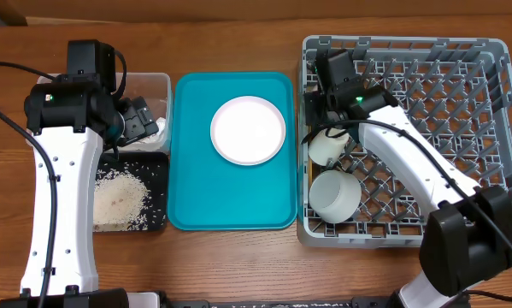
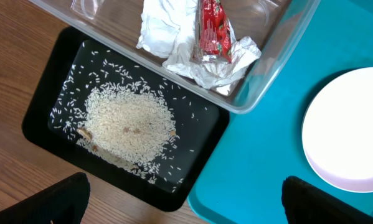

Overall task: Sort waste into correct bins and load items into the dishwasher
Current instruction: 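Move the right gripper back over the pink plate on the tray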

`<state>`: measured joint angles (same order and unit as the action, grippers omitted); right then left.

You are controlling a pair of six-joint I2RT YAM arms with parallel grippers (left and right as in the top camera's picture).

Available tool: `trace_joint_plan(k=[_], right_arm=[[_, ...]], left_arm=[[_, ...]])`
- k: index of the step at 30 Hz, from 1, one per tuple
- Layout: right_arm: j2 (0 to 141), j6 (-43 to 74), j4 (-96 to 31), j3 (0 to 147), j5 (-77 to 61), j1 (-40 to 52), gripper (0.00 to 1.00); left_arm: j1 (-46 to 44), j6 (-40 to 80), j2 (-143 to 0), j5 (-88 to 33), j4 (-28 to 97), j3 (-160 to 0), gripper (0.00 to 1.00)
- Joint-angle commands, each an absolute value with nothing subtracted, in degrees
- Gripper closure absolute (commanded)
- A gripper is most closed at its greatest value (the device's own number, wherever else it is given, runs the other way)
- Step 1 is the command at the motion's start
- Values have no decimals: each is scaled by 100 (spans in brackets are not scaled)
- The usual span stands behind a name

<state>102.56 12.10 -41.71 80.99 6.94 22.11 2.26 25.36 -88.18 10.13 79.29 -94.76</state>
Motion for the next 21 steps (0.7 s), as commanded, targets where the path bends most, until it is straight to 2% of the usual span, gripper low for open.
trace_joint_plan(k=[1, 6, 11, 16, 19, 21], right_arm=[[9756, 1221, -4445, 8267, 1964, 2178, 90], [9264, 1221, -4856, 8267, 2362, 2176, 89], [9174, 1216, -4831, 8283, 2185, 2130, 89], [9172, 1153, -4700, 8331, 716, 2130, 89], [9174, 1153, -4602, 8326, -801, 2182, 89], [9188, 1157, -4552, 8320, -1323, 2279, 89]], left_arm=[[222, 2554, -8840, 1050, 7924, -9531, 0], [224, 2554, -8840, 1050, 7924, -9531, 0], [222, 2554, -8840, 1050, 7924, -9531, 0], [222, 2554, -8840, 1050, 7924, -9531, 0], [222, 2554, -8840, 1050, 7924, -9531, 0], [222, 2554, -8840, 1050, 7924, -9531, 0]])
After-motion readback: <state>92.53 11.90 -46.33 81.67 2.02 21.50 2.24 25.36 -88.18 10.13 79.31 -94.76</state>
